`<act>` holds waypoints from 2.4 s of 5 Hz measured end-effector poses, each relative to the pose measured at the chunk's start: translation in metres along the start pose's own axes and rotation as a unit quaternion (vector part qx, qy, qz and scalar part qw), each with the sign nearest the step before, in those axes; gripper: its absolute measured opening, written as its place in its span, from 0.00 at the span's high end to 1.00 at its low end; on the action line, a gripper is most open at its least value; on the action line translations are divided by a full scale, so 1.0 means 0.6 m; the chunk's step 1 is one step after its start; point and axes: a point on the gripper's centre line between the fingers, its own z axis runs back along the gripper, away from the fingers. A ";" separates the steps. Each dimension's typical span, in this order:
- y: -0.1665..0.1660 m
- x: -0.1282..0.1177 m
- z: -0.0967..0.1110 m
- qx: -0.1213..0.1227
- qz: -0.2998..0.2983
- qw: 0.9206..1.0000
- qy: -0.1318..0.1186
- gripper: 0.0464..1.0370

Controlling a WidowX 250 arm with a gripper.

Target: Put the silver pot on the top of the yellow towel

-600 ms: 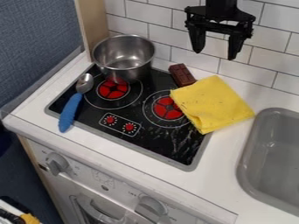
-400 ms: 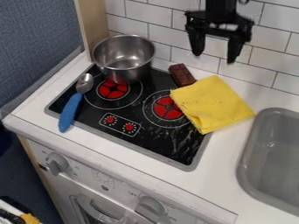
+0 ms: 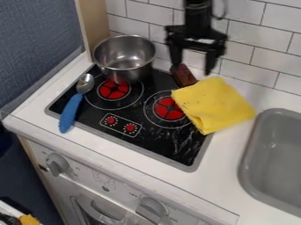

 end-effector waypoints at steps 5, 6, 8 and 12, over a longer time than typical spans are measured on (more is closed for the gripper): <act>0.113 -0.004 -0.013 0.056 0.007 0.997 0.045 0.04; 0.118 -0.003 -0.035 0.055 0.012 0.996 0.065 0.07; 0.116 0.000 -0.040 0.052 0.014 0.997 0.062 0.66; 0.059 -0.007 0.000 0.045 -0.033 0.998 0.029 0.96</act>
